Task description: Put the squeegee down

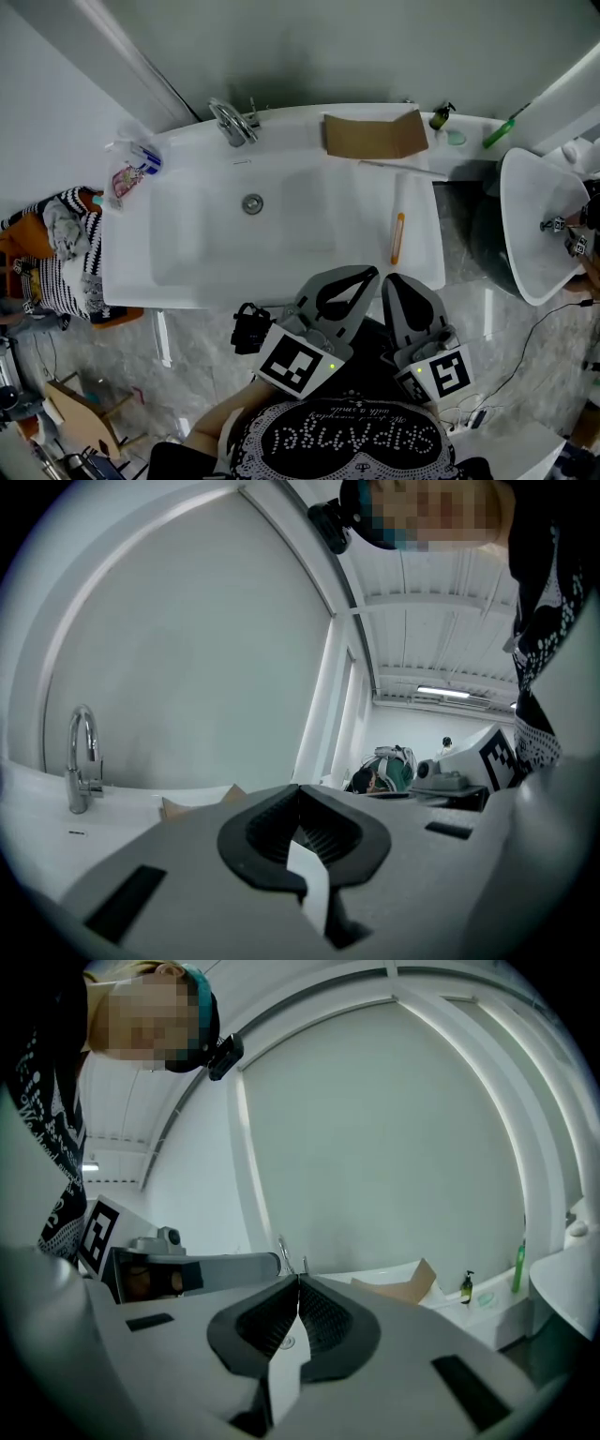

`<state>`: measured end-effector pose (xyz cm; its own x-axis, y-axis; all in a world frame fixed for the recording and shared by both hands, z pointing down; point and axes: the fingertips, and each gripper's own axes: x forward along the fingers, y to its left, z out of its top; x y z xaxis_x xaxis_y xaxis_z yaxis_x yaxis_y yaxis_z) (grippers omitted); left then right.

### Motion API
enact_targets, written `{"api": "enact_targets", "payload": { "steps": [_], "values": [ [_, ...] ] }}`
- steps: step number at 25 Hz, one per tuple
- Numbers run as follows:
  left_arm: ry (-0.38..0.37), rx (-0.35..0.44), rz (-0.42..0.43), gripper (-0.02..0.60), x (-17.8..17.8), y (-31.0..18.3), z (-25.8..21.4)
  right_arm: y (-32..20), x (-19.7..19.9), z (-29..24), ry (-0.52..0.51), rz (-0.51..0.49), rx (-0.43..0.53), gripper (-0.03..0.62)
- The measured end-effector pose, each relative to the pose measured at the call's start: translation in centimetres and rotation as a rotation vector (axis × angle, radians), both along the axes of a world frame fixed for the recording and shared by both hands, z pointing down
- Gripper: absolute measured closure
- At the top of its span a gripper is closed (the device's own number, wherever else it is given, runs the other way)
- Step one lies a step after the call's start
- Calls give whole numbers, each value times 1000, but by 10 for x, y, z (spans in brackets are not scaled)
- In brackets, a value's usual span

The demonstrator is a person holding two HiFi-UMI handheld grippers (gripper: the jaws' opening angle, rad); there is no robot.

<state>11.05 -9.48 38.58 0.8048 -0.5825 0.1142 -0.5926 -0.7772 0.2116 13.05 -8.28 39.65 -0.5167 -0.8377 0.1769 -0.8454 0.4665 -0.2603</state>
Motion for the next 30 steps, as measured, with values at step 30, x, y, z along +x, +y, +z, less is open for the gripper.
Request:
{"api": "enact_targets", "payload": {
  "steps": [30],
  "values": [
    [-40,15,45,575,-9,8,7,2,0,17,-33,34,-16,572]
  ]
}}
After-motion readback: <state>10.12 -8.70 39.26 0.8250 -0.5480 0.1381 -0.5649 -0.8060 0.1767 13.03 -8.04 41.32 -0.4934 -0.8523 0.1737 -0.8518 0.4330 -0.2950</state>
